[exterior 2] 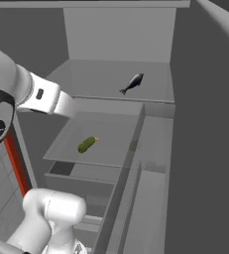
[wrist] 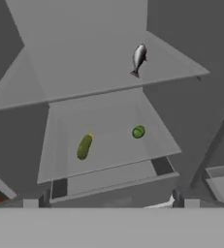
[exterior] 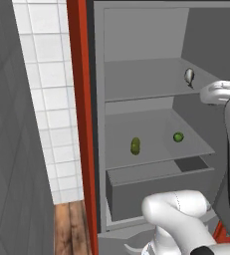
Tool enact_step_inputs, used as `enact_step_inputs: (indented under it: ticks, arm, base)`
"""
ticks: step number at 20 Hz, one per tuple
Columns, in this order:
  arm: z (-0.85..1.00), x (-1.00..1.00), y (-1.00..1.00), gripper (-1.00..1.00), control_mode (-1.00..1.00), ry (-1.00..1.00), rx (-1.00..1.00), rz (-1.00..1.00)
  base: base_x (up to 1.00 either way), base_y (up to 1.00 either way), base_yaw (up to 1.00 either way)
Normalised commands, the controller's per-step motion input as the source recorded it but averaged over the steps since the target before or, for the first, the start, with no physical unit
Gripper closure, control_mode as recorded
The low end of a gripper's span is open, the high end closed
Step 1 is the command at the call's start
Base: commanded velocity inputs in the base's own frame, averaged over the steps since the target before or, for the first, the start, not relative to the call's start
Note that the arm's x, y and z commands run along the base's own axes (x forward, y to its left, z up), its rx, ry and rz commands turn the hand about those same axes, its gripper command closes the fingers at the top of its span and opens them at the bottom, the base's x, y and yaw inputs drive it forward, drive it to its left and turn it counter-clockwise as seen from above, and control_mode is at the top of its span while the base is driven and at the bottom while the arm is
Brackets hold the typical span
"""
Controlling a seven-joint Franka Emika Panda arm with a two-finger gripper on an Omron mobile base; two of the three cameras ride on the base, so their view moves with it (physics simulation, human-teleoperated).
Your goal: Gather the cucumber and avocado from the fridge and place them on a tray on the dining counter. Then gather the fishs from the fridge and place them on the other tray.
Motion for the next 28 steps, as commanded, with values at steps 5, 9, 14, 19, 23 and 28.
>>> enact_step_inputs:
  ticks: [5, 9, 14, 19, 23, 28]
  arm:
    - [0.09, 0.26, -0.29, -1.0, -1.0, 0.0, 0.0, -0.23]
    - [0.07, 0.42, -0.21, -1.0, -1.0, 0.01, 0.01, -0.15]
    - [0.0, 0.55, -0.11, -1.0, -1.0, 0.0, 0.06, 0.0]
    - [0.0, 0.69, -0.03, -1.0, -1.0, 0.02, 0.03, 0.03]
    - [0.0, 0.63, -0.08, -1.0, -1.0, 0.0, 0.0, 0.01]
    - [0.0, 0.46, -0.44, -1.0, -1.0, 0.0, 0.0, 0.0]
  base:
    - [0.0, 0.0, 0.0]
    - [0.0, 0.0, 0.0]
    - [0.0, 0.0, 0.0]
    - [0.0, 0.0, 0.0]
    - [0.0, 0.0, 0.0]
    - [0.0, 0.0, 0.0]
